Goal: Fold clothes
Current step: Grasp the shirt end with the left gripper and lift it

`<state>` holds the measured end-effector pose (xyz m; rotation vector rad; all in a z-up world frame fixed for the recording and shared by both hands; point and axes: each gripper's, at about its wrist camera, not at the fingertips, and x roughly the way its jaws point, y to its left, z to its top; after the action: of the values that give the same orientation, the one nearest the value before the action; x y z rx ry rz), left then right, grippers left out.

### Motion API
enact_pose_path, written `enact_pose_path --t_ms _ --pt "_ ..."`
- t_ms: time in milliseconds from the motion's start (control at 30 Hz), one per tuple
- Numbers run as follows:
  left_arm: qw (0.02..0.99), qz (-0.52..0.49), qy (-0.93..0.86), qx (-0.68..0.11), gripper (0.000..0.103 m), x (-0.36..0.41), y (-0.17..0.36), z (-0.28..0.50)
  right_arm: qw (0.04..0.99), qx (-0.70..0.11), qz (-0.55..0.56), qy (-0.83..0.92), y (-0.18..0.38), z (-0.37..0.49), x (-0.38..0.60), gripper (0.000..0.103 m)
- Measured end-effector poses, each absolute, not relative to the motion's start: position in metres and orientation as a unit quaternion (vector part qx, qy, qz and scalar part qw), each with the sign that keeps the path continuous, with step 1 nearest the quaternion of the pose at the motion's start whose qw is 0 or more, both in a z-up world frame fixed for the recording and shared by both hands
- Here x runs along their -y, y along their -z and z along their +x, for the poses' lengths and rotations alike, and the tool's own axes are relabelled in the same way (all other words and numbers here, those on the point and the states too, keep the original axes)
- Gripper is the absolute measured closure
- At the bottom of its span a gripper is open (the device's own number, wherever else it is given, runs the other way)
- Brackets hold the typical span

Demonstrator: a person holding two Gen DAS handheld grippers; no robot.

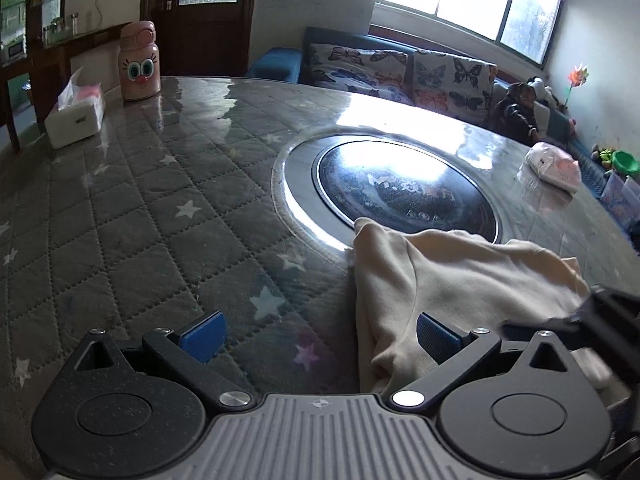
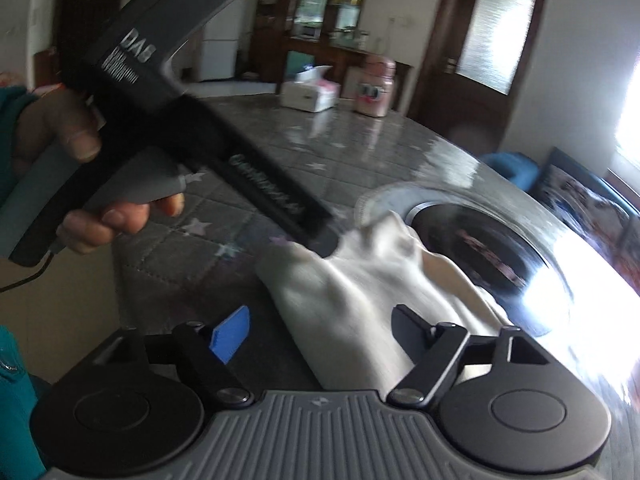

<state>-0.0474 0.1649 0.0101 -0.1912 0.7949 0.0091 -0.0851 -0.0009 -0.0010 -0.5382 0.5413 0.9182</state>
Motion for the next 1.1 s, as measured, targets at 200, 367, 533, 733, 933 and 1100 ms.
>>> enact_pose_path --t_ms 200,367,533,733,933,1100 --pt "0.910 -0.133 0.000 -0.393 0.000 -0.175 -0.008 -0.042 0.818 -0.249 -0.279 -0.437 0.009 -0.083 -0.022 0.043" --pt "0.895 -0.179 0.014 -0.407 0.000 -0.181 -0.002 -0.037 0.829 -0.254 -0.260 -0.425 0.008 -0.079 -0.018 0.076" --pt "0.878 -0.233 0.032 -0.416 0.000 -0.180 -0.002 -0.032 0.839 -0.268 -0.192 -0.432 -0.007 -0.069 -0.002 0.092" --pt "0.846 -0.315 0.041 -0.428 0.000 -0.181 -0.001 -0.021 0.843 -0.268 -0.151 -0.441 -0.022 -0.065 0.018 0.094" --pt "0.819 -0.363 0.060 -0.441 0.011 -0.173 0.001 -0.011 0.844 -0.264 -0.130 -0.448 -0.032 -0.063 0.033 0.094" --pt "0.798 -0.390 0.089 -0.452 0.047 -0.168 0.012 -0.006 0.840 -0.262 -0.126 -0.459 -0.033 -0.067 0.038 0.094"
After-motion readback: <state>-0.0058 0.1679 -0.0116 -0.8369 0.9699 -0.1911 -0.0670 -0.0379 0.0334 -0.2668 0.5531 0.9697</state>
